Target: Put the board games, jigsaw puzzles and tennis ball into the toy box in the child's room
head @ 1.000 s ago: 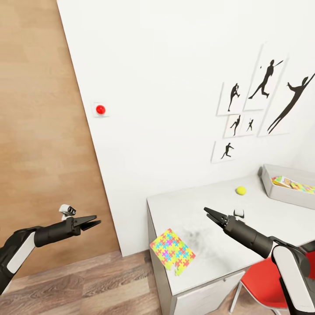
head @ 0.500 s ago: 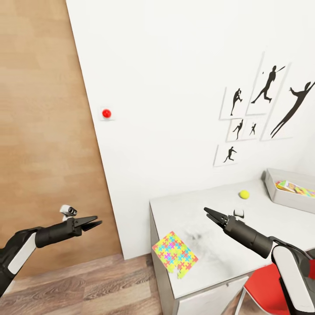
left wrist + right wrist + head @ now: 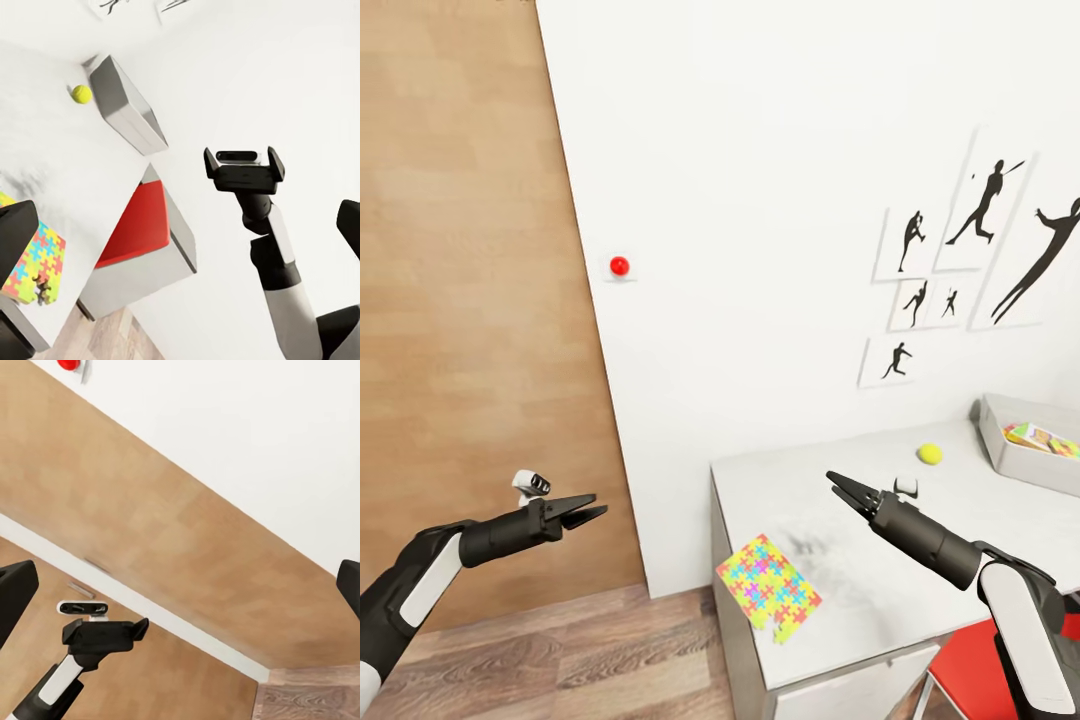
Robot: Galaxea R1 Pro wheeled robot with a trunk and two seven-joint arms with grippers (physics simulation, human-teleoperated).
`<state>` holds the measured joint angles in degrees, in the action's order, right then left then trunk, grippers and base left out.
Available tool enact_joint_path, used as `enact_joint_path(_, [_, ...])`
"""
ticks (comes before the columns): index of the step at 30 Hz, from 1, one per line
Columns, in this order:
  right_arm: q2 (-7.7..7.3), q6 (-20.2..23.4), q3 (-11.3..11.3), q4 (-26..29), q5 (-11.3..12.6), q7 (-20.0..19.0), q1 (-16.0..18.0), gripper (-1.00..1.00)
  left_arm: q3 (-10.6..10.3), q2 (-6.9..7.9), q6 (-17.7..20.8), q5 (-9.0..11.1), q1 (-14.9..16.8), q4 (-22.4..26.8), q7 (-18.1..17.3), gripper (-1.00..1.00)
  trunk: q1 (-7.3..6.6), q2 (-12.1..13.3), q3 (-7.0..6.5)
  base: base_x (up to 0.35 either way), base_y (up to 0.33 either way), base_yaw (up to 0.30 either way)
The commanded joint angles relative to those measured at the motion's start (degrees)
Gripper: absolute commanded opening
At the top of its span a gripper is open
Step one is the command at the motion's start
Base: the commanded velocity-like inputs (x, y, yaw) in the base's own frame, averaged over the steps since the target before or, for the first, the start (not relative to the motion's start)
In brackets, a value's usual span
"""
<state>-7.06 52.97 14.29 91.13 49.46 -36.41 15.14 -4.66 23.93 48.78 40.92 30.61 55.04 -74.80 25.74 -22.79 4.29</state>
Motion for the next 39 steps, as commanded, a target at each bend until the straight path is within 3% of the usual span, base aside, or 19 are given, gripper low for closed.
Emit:
enact_joint_path(1, [0.01, 0.31, 0.07, 0.01, -0.07, -0.18, 0.06, 1.00, -0.18, 0.06, 0.53, 0.37, 0.07, -0.02, -0.02, 1.00, 0.04, -0.13, 0.10, 0.000, 0.000, 0.042])
enact_joint_path(25, [0.03, 0.29, 0.13, 0.08, -0.07, -0.20, 0.06, 1.00, 1.19, 0.64, 0.53, 0.47, 0.07, -0.15, 0.00, 1.00, 0.04, -0.13, 0.05, 0.002, 0.000, 0.004])
enact_joint_path(39, [0.02, 0.46, 0.26, 0.18, -0.07, 0.22, 0.06, 1.00, 1.50, 0.54, 0.59, 0.54, 0.07, -0.77, 0.42, 1.00, 0.04, -0.13, 0.05, 0.113, -0.033, 0.000])
